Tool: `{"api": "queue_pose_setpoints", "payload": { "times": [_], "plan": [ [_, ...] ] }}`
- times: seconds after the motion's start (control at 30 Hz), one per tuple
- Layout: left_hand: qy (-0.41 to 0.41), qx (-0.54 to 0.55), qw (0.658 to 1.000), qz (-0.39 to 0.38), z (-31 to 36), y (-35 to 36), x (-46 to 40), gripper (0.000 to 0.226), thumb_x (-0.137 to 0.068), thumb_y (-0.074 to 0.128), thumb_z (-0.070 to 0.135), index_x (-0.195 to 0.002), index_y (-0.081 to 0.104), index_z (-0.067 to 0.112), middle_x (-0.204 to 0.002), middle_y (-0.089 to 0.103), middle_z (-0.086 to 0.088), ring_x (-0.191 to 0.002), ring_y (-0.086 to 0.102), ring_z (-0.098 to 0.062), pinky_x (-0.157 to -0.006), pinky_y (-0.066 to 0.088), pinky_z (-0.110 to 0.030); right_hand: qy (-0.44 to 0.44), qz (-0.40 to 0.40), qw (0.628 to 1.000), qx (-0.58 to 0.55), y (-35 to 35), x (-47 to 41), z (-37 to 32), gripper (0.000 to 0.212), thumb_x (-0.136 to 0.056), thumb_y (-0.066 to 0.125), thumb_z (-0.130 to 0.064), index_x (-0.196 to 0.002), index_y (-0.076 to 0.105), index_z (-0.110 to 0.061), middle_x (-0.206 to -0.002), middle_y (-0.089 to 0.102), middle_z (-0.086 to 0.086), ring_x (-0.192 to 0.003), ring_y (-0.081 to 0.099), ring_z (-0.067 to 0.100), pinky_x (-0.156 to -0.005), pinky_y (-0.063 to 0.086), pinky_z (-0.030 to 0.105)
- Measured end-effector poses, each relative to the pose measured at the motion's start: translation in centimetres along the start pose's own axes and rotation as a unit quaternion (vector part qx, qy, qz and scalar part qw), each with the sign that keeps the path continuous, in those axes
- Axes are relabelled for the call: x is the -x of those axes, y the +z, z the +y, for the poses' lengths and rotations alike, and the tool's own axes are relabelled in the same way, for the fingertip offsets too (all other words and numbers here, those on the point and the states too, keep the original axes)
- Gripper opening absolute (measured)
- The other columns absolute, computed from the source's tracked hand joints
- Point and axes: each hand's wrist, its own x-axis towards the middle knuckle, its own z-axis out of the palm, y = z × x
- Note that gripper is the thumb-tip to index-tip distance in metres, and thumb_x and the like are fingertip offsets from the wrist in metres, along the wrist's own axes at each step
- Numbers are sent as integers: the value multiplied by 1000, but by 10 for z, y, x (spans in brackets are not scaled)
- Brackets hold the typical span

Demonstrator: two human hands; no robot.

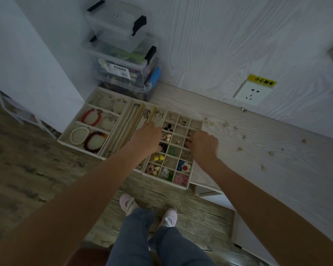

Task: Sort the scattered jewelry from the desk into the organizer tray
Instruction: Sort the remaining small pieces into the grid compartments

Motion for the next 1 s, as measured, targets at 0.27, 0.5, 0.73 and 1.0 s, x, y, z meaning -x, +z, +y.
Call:
{"api": "queue_pose_setpoints", "payload": {
  "times": [0.27, 0.5, 0.73, 1.0],
  "plan": [
    [3, 3, 1000, 14, 0, -1, -3, 50, -88, 62, 30, -129, 46, 8, -125, 43, -15, -116, 44, -29, -82, 42, -34, 24, -19, 998, -60, 5, -7, 9, 16, -89, 57, -17, -95, 72, -16, -100, 67, 1, -88, 64, 19, -64, 38, 23],
    [16, 63, 998, 19, -8, 1, -8, 32, -96, 47, 25, -123, 51, 8, -121, 48, -16, -103, 51, -25, -80, 42, -31, 10, -25, 997, -74, 4, -8, 17, 18, -90, 57, -19, -102, 71, -18, -108, 65, 2, -96, 63, 22, -68, 37, 25],
    [9, 159, 982, 100, -8, -13, -4, 32, -99, 38, 15, -125, 50, 0, -110, 51, -15, -87, 46, -18, -71, 37, -25, 8, -5, 999, -40, 7, -4, 12, 16, -91, 55, -14, -96, 70, -15, -103, 64, 2, -89, 63, 21, -64, 36, 24],
    [-10, 114, 993, 41, -5, -4, -3, 25, -98, 44, 25, -99, 53, 1, -117, 48, -19, -100, 50, -28, -82, 40, -32, -58, 9, 998, 11, 8, -5, 11, 22, -88, 52, 0, -88, 69, -15, -97, 61, 2, -78, 63, 21, -58, 36, 26]
  ]
}}
